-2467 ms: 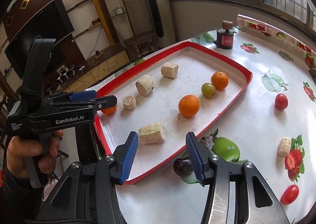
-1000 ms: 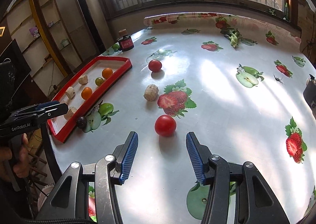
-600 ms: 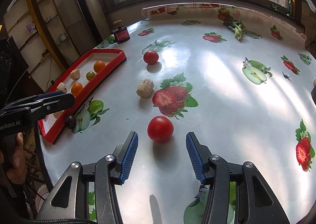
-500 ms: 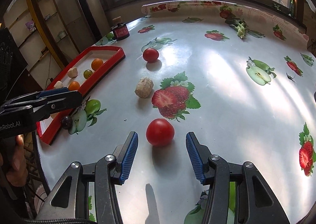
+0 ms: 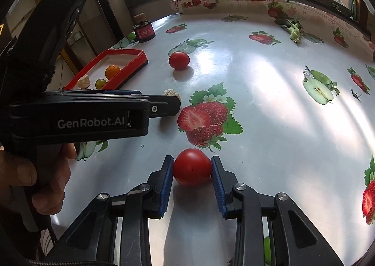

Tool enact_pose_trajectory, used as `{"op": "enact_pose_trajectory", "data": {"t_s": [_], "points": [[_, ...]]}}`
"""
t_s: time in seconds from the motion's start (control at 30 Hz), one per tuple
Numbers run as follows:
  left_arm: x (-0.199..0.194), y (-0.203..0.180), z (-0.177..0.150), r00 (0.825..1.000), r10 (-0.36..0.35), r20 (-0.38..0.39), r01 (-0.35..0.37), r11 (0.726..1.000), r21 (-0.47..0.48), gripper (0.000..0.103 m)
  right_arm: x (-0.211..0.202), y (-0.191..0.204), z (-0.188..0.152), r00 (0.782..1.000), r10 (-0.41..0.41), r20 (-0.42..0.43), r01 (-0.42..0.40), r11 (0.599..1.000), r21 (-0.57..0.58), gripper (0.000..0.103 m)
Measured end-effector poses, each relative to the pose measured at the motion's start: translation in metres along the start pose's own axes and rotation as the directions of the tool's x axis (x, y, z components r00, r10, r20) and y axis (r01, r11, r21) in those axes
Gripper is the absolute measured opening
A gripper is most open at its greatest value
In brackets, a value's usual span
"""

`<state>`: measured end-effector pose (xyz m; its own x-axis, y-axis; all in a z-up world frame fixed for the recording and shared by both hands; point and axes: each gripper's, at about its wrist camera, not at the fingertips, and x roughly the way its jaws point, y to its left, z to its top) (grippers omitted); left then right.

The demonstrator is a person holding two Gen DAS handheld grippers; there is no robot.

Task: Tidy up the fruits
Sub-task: 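Grasp a red tomato with the right tool while the left tool grasps a round tan biscuit, then carry the tomato in the right tool while the left tool carries the biscuit over the tray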

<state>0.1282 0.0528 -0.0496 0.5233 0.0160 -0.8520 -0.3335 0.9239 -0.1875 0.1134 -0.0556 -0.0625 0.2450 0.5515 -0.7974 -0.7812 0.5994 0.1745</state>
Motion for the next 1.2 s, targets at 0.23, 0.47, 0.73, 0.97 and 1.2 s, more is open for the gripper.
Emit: {"op": "enact_pose_trajectory", "data": {"t_s": [0.23, 0.47, 0.73, 0.97, 1.2], "points": [[0.008, -0.003, -0.001, 1.0, 0.007, 0.006, -0.008, 0.999, 0.035, 0.023, -0.021, -0.017, -0.007, 0.999, -0.009, 0.034, 0.008, 0.999, 0.053, 0.033], [-0.011, -0.007, -0.012, 0.999, 0.025, 0.04, -0.027, 0.998, 0.058, 0.023, -0.032, -0.026, -0.012, 0.998, -0.033, 0.047, 0.029, 0.997, 0.078, 0.033], [-0.052, 0.006, -0.031, 0.992, 0.062, 0.11, -0.065, 0.997, 0.031, 0.023, -0.043, -0.014, -0.01, 0.996, -0.045, 0.072, 0.041, 0.998, 0.057, 0.033], [-0.082, 0.025, -0.052, 0.979, 0.116, 0.167, -0.115, 0.993, -0.017, 0.023, -0.048, 0.007, -0.007, 0.995, -0.044, 0.088, 0.043, 0.999, 0.02, 0.033], [-0.103, 0.046, -0.071, 0.968, 0.171, 0.185, -0.161, 0.985, -0.068, 0.023, -0.048, 0.034, -0.002, 0.995, -0.034, 0.097, 0.037, 0.999, -0.032, 0.033]]}}
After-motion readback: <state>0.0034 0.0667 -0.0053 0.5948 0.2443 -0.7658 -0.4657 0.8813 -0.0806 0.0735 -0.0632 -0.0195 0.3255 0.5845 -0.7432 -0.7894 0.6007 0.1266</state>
